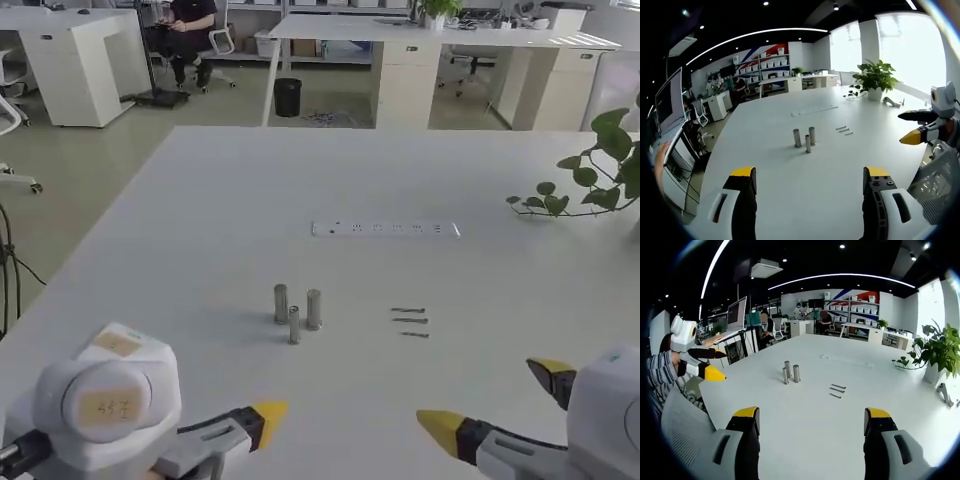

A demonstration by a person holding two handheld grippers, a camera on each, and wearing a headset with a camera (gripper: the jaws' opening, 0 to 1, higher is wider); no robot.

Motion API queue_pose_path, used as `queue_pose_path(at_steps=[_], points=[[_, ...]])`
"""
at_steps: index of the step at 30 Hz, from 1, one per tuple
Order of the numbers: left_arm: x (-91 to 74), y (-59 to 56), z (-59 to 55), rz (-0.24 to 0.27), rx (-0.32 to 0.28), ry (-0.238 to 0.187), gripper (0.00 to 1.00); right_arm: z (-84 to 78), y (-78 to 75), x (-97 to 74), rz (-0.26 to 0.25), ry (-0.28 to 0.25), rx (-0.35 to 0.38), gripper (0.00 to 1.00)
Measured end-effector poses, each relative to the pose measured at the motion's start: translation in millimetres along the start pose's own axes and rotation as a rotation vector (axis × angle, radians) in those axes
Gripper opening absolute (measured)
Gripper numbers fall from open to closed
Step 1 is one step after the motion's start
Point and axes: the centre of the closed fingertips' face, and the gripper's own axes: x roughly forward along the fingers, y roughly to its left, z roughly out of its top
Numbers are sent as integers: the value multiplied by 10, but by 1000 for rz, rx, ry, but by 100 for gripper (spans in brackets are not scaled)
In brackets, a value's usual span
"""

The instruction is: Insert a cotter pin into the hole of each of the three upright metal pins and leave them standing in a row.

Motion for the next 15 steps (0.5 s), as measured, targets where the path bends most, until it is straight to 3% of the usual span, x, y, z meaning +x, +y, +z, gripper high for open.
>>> queue_pose_path(at_steps=[12, 15], points=[[-6, -15, 15, -13, -2, -1, 88, 1, -5, 5, 2, -3, 2, 85], [-29, -23, 63, -11, 8, -21, 91, 21, 40, 33, 24, -4, 6, 84]])
